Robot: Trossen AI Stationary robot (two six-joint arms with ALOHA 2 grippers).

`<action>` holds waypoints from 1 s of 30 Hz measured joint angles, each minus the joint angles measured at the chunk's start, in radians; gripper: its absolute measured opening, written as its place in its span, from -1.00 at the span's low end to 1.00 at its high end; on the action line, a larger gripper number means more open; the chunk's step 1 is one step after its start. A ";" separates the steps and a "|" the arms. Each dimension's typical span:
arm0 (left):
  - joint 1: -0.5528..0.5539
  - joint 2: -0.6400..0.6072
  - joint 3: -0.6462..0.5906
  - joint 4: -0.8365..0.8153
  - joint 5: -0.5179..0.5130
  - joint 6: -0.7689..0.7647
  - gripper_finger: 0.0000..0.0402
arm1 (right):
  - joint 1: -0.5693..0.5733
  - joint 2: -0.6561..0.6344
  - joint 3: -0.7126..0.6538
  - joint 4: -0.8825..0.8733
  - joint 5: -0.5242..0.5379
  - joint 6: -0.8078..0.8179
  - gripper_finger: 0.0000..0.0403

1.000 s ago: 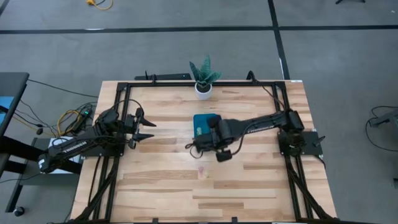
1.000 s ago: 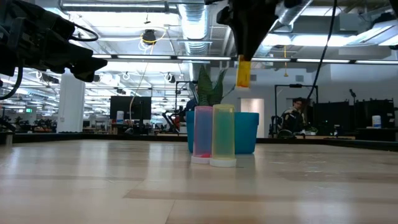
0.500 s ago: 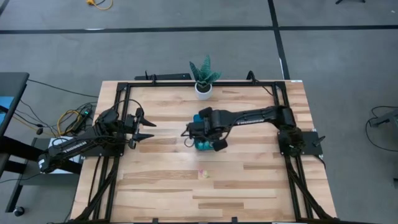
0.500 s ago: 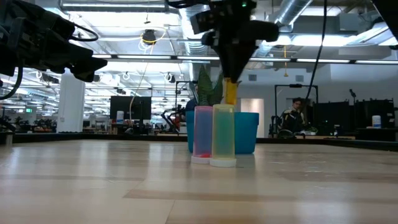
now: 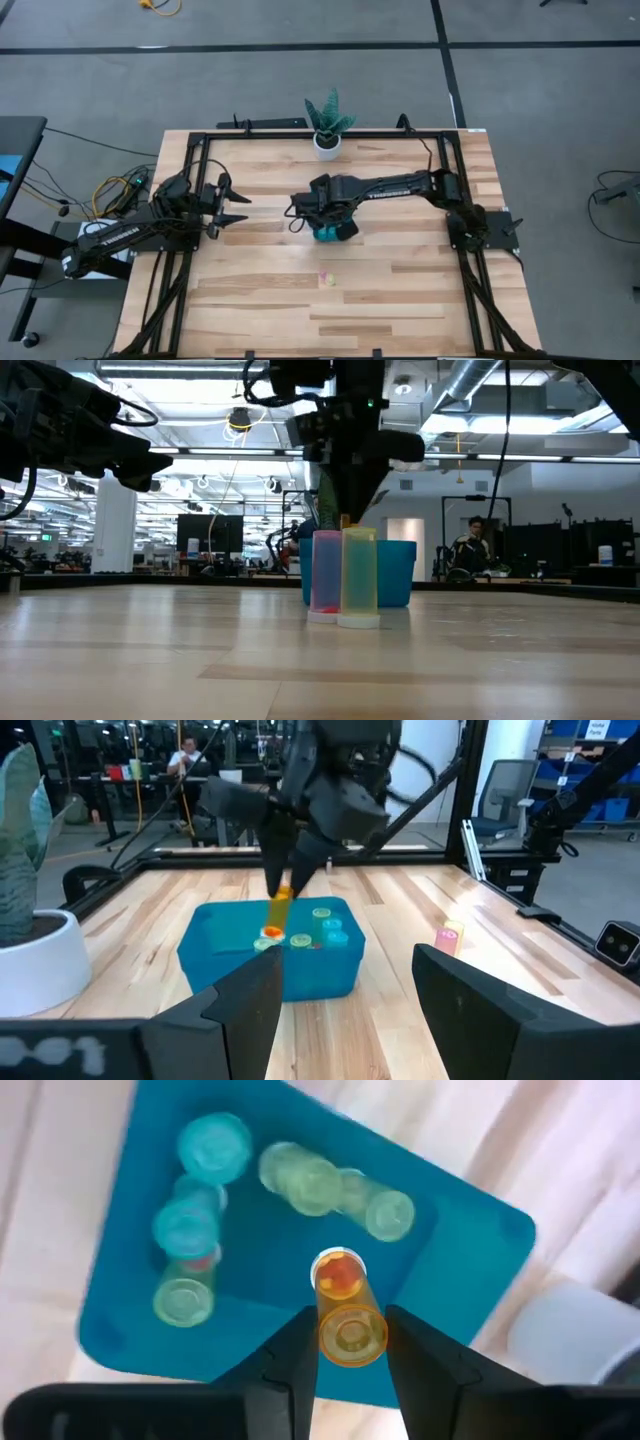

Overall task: Pick and place pill bottles into a basket
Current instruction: Put the orange pill bottle into the blue container

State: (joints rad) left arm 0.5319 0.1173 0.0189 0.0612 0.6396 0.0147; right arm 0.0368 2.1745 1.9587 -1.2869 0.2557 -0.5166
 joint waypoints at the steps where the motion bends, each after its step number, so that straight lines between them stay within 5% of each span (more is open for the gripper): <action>1: 0.000 0.000 0.000 -0.001 0.000 0.000 0.06 | 0.000 0.004 -0.001 -0.004 -0.011 -0.005 -0.49; 30: 0.000 0.000 0.000 -0.002 0.000 0.000 0.06 | 0.001 0.007 -0.002 0.008 -0.128 -0.007 -0.49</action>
State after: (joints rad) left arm 0.5320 0.1173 0.0189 0.0593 0.6395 0.0147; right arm 0.0376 2.1811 1.9564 -1.2785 0.1276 -0.5236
